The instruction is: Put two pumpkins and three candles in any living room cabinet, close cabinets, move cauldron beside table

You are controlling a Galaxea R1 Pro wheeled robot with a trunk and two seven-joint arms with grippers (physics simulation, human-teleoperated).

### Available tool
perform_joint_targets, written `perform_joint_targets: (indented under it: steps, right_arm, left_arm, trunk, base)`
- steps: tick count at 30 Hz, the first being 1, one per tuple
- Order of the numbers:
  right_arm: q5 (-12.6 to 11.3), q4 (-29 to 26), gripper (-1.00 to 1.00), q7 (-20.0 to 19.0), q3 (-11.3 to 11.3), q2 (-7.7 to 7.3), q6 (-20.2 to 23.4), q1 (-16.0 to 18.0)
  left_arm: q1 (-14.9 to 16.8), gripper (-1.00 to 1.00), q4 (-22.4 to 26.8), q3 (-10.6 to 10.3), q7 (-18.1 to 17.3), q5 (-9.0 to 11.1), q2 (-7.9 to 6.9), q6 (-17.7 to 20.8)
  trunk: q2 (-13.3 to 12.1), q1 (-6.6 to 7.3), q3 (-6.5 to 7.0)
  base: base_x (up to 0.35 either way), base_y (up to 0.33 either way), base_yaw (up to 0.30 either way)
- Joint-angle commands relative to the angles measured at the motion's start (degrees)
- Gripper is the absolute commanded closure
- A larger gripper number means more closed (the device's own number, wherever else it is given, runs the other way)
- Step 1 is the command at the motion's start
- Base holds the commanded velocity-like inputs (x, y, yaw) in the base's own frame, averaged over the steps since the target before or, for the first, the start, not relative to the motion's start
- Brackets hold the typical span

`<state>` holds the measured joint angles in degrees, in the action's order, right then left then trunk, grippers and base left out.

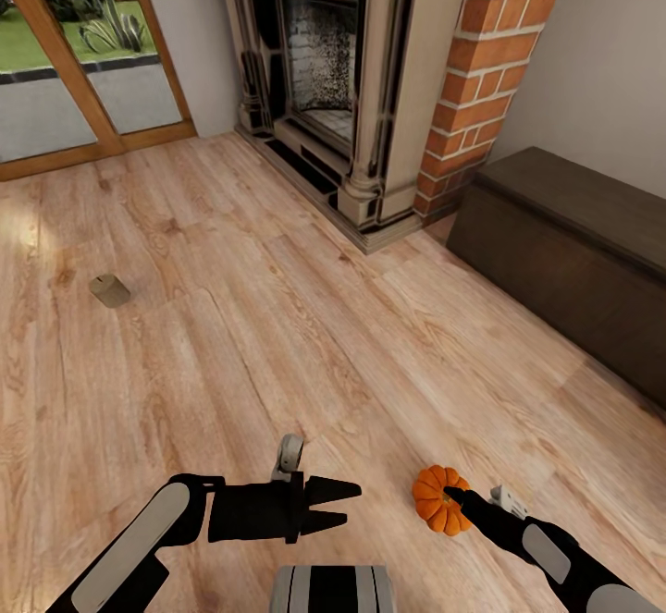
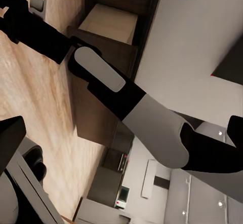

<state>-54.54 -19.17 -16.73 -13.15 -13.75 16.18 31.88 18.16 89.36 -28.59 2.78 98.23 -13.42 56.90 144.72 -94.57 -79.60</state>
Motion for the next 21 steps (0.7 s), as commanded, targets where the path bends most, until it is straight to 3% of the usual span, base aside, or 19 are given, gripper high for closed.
perform_joint_targets:
  steps: [1,21]
  right_arm:
    - [-0.3,-0.01,-1.0,-0.07,-0.21,-0.04,0.17,0.02]
    - [-0.3,0.01,-1.0,-0.06,-0.21,-0.04,0.17,0.02]
  left_arm:
    - [0.04,-1.0,0.03,-0.06,0.29,0.39,-0.03,0.05]
    - [0.04,-1.0,0.12,-0.06,0.29,0.39,-0.03,0.05]
  trunk:
    - [0.01,0.01,-0.04]
    - [0.01,0.01,-0.04]
  base:
    - [0.0,0.0,0.0]
    - [-0.054,-0.031,0.0]
